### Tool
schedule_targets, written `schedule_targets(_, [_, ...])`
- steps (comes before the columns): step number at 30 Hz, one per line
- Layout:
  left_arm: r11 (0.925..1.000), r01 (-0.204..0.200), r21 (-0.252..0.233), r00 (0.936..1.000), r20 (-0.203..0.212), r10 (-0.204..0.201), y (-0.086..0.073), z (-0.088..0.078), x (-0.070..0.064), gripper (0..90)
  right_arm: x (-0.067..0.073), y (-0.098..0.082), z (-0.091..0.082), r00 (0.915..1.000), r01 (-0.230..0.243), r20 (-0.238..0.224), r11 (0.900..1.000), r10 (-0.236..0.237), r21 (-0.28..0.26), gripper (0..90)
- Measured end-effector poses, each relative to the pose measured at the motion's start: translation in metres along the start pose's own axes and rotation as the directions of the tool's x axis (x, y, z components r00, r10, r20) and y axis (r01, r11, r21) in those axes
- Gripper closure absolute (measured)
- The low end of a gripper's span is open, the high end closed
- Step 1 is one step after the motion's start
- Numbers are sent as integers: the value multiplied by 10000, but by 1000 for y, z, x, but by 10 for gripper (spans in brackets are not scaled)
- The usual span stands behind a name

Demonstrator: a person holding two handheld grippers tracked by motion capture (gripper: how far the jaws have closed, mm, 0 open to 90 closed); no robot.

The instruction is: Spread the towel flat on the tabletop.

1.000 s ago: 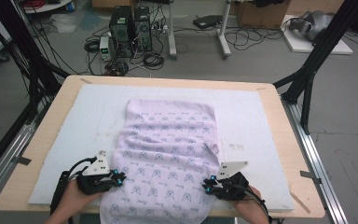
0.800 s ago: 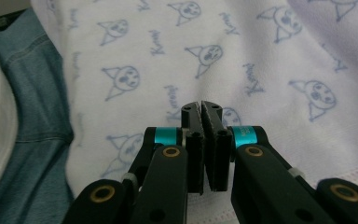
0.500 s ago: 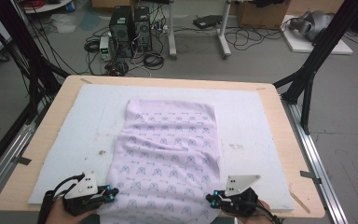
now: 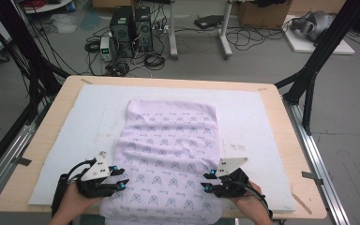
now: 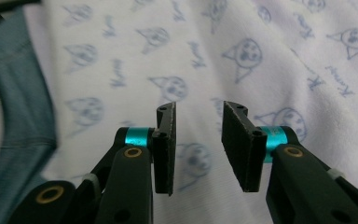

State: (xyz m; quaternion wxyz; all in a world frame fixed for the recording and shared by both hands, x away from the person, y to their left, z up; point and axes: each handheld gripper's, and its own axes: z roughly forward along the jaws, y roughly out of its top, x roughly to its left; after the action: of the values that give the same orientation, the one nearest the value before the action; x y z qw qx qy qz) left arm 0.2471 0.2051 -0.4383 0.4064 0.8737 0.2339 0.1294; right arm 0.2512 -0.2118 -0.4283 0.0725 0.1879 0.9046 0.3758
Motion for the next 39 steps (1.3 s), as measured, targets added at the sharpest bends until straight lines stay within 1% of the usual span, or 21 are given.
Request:
schedule_targets(2, [9998,135,148,9997,204,-138,-3,9,5,604,-6,-1,9,9999,-64,-120,9998,67,204,667])
schedule_targets(3, [9995,300,-19,9990,335,-299,-4,8,7,624,-7,-1,12,9999,-12,-134,9995,16,312,686])
schedule_targets(5, [9998,184,-7,9989,429,-184,-5,7,6,803,-9,-4,15,9991,-126,-406,9999,128,45,813])
schedule_targets(6, [9999,155,-9,9993,347,-154,-5,7,4,852,-9,-4,15,9983,-175,-560,9998,174,-14,867])
schedule_targets(7, [10000,65,48,9995,316,-66,-4,5,2,873,-8,-4,15,9985,-139,-530,9999,138,-13,875])
schedule_targets(10, [9999,-120,37,9996,273,119,-6,-2,-6,883,-2,-4,12,9975,26,-709,10000,-26,-1,881])
schedule_targets(16, [9998,-202,16,9987,463,201,-17,-26,-26,883,17,-7,-4,9953,112,-958,9996,-138,-276,881])
schedule_targets(18, [9999,-110,-33,9981,612,111,-20,-33,-32,882,23,-8,-10,9921,88,-1247,9988,-147,-477,878])
schedule_targets(20, [9999,-144,-85,9977,663,150,-20,-37,-33,866,27,-7,-14,9896,220,-1407,9984,-291,-515,819])
schedule_targets(21, [9999,-123,-65,9989,454,125,-18,-37,-32,767,26,-5,-16,9916,125,-1279,9984,-196,-560,758])
schedule_targets(22, [9999,-141,-32,9992,374,142,-16,-35,-29,661,23,-4,-18,9938,60,-1105,9980,-129,-628,743])
schedule_targets(24, [10000,-40,-39,9996,279,41,-13,-30,-21,600,14,-2,-17,9989,42,-463,9987,-66,-516,653])
schedule_targets(26, [9999,-6,164,9998,186,3,-14,-21,-15,559,4,-3,-11,9996,-173,-219,9995,167,-261,632])
schedule_targets(27, [9996,11,269,9996,298,-19,-16,-16,-14,579,1,-4,-7,9996,-222,-155,9997,220,-139,634])
schedule_targets(28, [9997,-49,254,9991,432,38,-18,-13,-14,644,-1,-6,-2,9996,-209,-210,9997,211,104,640])
schedule_targets(29, [9999,-46,110,9986,526,40,-19,-14,-13,688,-1,-8,3,9996,-183,-230,9994,190,304,662])
schedule_targets(30, [10000,-26,82,9984,566,21,-19,-14,-13,811,-2,-10,6,9989,-270,-383,9994,278,216,703])
schedule_targets(31, [9999,-66,80,9985,542,61,-20,-14,-15,862,-3,-12,6,9970,-431,-638,9991,433,46,792])
schedule_targets(32, [9999,-142,94,9987,491,137,-20,-15,-16,875,-2,-12,6,9957,-493,-789,9988,493,15,833])
schedule_targets(34, [9998,-164,146,9987,490,157,-21,-18,-18,882,2,-12,5,9976,-227,-649,9997,225,-31,872])
schedule_targets(39, [9999,-158,11,9976,668,157,-25,-35,-28,883,14,-12,-2,9943,-171,-1055,9998,159,-111,876])
